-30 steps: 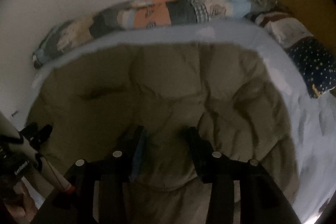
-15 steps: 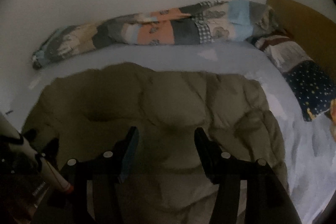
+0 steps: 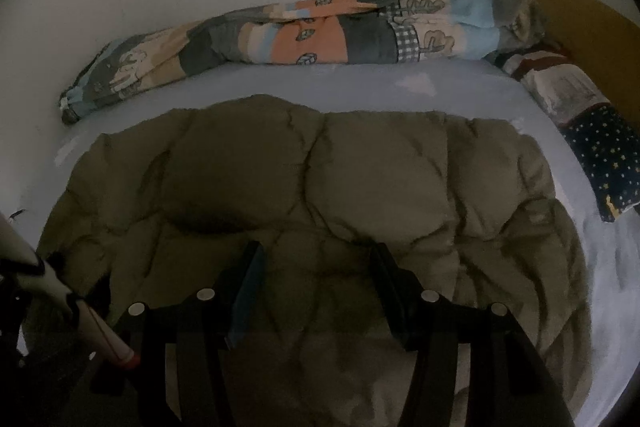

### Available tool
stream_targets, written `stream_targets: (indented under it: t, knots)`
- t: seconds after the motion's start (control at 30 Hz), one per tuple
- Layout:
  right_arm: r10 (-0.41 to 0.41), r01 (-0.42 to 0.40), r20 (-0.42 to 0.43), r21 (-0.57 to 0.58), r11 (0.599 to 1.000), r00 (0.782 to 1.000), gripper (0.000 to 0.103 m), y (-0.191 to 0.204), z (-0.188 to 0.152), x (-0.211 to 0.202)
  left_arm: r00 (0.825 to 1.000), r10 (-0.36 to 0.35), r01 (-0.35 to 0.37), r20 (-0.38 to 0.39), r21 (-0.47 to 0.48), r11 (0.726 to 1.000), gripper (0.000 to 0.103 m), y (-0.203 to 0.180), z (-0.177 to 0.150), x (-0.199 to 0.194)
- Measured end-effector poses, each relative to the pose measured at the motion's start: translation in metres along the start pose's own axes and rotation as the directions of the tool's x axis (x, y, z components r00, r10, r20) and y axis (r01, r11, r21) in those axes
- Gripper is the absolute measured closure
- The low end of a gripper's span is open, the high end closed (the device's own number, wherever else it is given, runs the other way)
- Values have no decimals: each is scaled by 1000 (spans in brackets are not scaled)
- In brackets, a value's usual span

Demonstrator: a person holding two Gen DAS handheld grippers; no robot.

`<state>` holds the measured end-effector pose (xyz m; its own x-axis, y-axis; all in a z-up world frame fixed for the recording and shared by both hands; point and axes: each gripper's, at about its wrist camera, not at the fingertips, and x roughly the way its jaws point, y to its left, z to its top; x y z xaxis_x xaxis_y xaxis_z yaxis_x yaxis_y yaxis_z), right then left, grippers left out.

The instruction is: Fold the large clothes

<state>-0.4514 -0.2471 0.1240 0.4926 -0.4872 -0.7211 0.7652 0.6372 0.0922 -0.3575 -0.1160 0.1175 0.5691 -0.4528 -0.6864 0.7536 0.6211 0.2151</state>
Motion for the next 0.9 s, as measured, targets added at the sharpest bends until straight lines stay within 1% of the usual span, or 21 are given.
stream_targets:
  t: [0.17, 0.33, 0.47, 0.53, 0.57, 0.63, 0.67, 0.7, 0.73, 0.77, 0.87, 0.9]
  knots:
    - [2, -2, -13, 0, 1000, 1000, 43, 0, 0, 6, 1000, -2, 2, 0, -7, 1000, 37, 0, 0, 0]
    - [30, -30, 2, 36, 999, 1000, 43, -12, 3, -3, 1000, 0, 0, 7, 0, 1000, 37, -1, -2, -1]
    - [-15, 9, 54, 104, 995, 998, 43, -42, 16, -19, 1000, 1, -1, 6, -3, 1000, 37, 1, -2, 0]
    - [-50, 42, 52, 151, 988, 997, 43, -60, 23, -23, 1000, 2, -2, 5, -4, 1000, 37, 0, -2, 0]
    - [-78, 71, 34, 189, 980, 996, 43, -74, 26, -22, 1000, 2, -2, 5, -4, 1000, 37, -1, -2, 0]
    - [-108, 106, -8, 243, 964, 994, 43, -91, 28, -19, 1000, 4, -4, 6, 0, 1000, 37, -3, -2, 0]
    - [-118, 129, -54, 269, 955, 992, 43, -100, 25, -12, 1000, 5, -5, 5, 0, 1000, 37, -3, -2, 0]
    - [-118, 138, -89, 277, 951, 989, 43, -104, 24, -6, 1000, 5, -5, 4, -1, 1000, 37, -4, -2, 0]
    - [-89, 121, -121, 298, 947, 989, 43, -109, 20, 2, 1000, 5, -5, 3, -4, 1000, 37, -4, -1, 0]
    - [-68, 107, -133, 313, 944, 989, 42, -113, 18, 6, 1000, 3, -3, 3, -5, 1000, 37, -4, -1, 0]
    - [-73, 108, -127, 294, 950, 989, 42, -111, 19, 2, 1000, -3, 3, 12, -22, 1000, 37, -4, -1, -5]
    - [-64, 96, -114, 298, 950, 991, 42, -112, 20, -4, 1000, -3, 3, 20, -24, 1000, 37, -5, -1, -8]
